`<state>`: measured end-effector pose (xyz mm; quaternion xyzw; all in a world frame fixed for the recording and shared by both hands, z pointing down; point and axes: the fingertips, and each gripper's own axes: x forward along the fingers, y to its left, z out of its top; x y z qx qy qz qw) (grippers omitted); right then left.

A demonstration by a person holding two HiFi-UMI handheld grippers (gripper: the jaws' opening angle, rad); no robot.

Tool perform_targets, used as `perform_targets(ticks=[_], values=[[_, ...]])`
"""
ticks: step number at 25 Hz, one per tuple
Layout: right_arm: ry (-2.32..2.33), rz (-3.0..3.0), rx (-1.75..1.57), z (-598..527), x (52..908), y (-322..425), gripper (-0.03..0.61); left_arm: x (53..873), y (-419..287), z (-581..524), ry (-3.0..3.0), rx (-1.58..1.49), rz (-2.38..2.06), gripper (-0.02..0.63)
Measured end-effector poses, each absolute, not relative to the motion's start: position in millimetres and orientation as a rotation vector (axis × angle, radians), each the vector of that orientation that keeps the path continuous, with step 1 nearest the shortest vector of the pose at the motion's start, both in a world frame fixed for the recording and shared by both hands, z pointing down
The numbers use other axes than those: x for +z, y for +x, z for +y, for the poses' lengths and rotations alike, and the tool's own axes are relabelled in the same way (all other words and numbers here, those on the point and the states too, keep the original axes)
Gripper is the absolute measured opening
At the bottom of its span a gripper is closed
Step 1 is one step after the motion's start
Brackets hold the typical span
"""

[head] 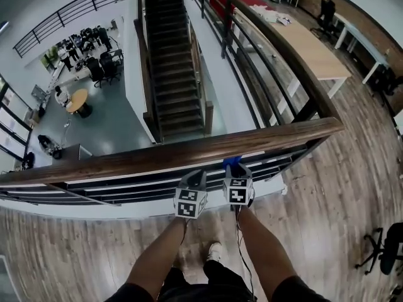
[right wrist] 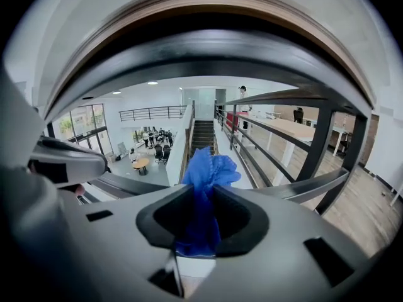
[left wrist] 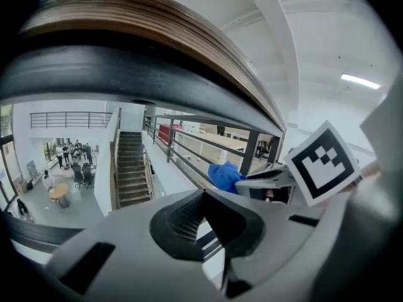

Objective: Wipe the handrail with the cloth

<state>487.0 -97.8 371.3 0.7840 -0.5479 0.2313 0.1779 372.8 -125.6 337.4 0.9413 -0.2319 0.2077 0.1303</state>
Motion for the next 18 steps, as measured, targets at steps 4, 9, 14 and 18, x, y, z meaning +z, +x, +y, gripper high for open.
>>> perform_targets(ticks=[4,9,14,18], values=[[2.250,-1.507,0.657,-78,375,537,0.100,346,420,-105,2.756,0.625,-0.602,0.005],[2.291,-1.445,0.664,-56,375,598,0.100,351,475,-84,2.788,0.658,-0.504,0.005],[2.291,-1.401,0.645,-38,369,644,0.100,352,518,-63,2.816,0.675,-0.421,0.005],[2.299,-1.370,0.650,-27,365,668,0.100,352,543,-49,2.821,0.683,-0.363,0.005]])
